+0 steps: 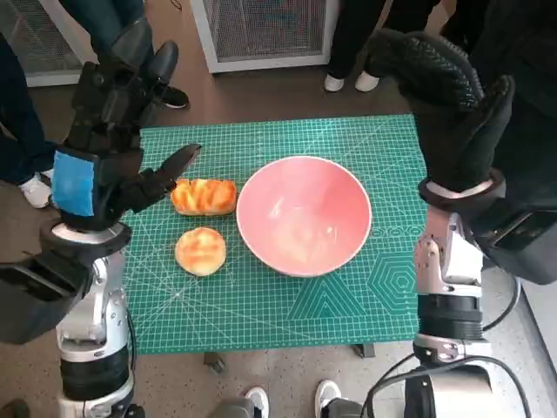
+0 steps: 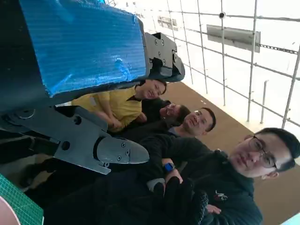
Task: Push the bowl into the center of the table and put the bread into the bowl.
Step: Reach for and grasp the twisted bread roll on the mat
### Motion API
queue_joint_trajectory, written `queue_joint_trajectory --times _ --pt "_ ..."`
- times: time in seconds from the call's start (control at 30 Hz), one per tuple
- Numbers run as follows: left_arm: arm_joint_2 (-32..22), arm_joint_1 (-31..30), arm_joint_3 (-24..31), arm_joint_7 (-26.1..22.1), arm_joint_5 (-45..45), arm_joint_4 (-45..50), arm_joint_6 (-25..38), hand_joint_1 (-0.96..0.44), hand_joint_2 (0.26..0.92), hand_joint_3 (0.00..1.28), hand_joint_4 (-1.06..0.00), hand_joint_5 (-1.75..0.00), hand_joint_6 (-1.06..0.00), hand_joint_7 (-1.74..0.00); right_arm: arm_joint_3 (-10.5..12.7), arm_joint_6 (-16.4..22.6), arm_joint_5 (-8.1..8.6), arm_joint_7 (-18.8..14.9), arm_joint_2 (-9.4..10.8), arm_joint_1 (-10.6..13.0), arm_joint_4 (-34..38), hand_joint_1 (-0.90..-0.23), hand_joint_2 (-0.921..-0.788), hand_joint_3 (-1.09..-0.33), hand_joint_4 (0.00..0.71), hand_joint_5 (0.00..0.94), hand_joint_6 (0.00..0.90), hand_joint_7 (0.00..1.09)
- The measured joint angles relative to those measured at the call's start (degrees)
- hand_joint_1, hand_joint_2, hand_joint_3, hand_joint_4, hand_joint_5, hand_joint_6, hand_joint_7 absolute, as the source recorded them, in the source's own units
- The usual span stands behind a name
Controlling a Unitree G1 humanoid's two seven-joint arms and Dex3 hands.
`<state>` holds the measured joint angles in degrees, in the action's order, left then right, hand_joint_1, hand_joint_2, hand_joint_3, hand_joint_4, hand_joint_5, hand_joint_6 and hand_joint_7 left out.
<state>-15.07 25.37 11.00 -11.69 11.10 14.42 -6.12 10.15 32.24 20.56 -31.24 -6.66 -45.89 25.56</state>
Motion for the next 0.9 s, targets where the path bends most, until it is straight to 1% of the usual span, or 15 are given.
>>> queue_joint_trajectory --times 0.17,0.27,0.33,0.37,0.43,0.47,0.5,0.57,0.67,0.73,0.8,0.9 --pt "-0.80 0.53 0.00 -0.34 -0.28 -0.01 0.00 -0.29 0.921 0.19 -0.32 0.00 -0.21 -0.30 0.00 -0.51 -0.02 0.03 0.01 0.26 -0.62 -0.637 -0.921 -0.777 0.330 0.003 0.314 0.31" --pt "-2.57 0.72 0.02 -0.80 -1.84 0.03 0.18 -0.32 0.911 0.12 -0.29 0.00 -0.20 -0.30 -0.01 -0.77 -0.04 0.11 0.02 0.33 -0.82 -0.635 -0.921 -0.777 0.330 0.003 0.315 0.31" --pt "-5.20 0.85 0.04 -1.77 -3.44 0.51 1.99 -0.34 0.886 0.07 -0.25 0.00 -0.18 -0.29 -0.01 -1.00 -0.05 0.19 0.03 0.36 -0.95 -0.634 -0.921 -0.778 0.330 0.003 0.314 0.31" --pt "-6.91 0.91 0.02 -2.62 -4.24 0.96 3.47 -0.29 0.802 0.04 -0.25 -0.01 -0.21 -0.29 -0.02 -1.05 -0.06 0.23 0.04 0.38 -1.02 -0.633 -0.921 -0.778 0.330 0.003 0.313 0.32" --pt "-11.09 1.01 -0.06 -4.76 -6.09 2.30 7.75 -0.32 0.779 0.05 -0.19 -0.01 -0.18 -0.24 -0.02 -1.06 -0.08 0.25 0.04 0.41 -1.18 -0.633 -0.921 -0.778 0.330 0.003 0.312 0.32" --pt "-13.55 1.10 -0.12 -6.11 -7.02 3.22 10.58 -0.32 0.756 0.04 -0.16 0.00 -0.16 -0.23 0.01 -1.06 -0.08 0.28 0.03 0.42 -1.28 -0.633 -0.921 -0.778 0.330 0.003 0.312 0.32" --pt "-15.63 1.18 -0.19 -7.17 -8.03 4.10 12.95 -0.28 0.721 0.03 -0.16 -0.01 -0.17 -0.23 0.03 -1.05 -0.08 0.29 0.02 0.42 -1.34 -0.633 -0.921 -0.778 0.330 0.003 0.312 0.32" --pt "-19.55 1.46 -0.61 -9.25 -9.93 5.76 17.70 -0.25 0.678 0.04 -0.11 -0.01 -0.15 -0.21 0.08 -1.05 -0.08 0.33 0.00 0.41 -1.42 -0.633 -0.921 -0.778 0.331 0.003 0.311 0.32" --pt "-25.53 2.37 -2.33 -13.29 -13.02 8.01 24.93 -0.20 0.654 0.04 -0.08 0.00 -0.13 -0.20 0.09 -1.03 -0.09 0.36 0.01 0.41 -1.47 -0.633 -0.921 -0.778 0.331 0.003 0.309 0.32" --pt "-29.93 3.58 -4.26 -16.74 -15.09 9.58 30.02 -0.17 0.649 0.04 -0.07 0.00 -0.13 -0.19 0.09 -1.03 -0.11 0.39 0.01 0.42 -1.47 -0.633 -0.921 -0.778 0.331 0.003 0.309 0.33" --pt "-34.38 5.61 -7.13 -20.56 -17.14 11.11 35.32 -0.16 0.649 0.04 -0.06 0.00 -0.14 -0.18 0.07 -1.00 -0.18 0.46 0.01 0.43 -1.47 -0.634 -0.921 -0.778 0.331 0.003 0.308 0.33" --pt "-39.12 9.63 -12.13 -25.51 -20.40 13.02 42.67 -0.14 0.654 0.04 -0.05 0.00 -0.18 -0.14 0.02 -0.98 -0.31 0.59 0.04 0.43 -1.43 -0.633 -0.921 -0.778 0.331 0.002 0.307 0.33"
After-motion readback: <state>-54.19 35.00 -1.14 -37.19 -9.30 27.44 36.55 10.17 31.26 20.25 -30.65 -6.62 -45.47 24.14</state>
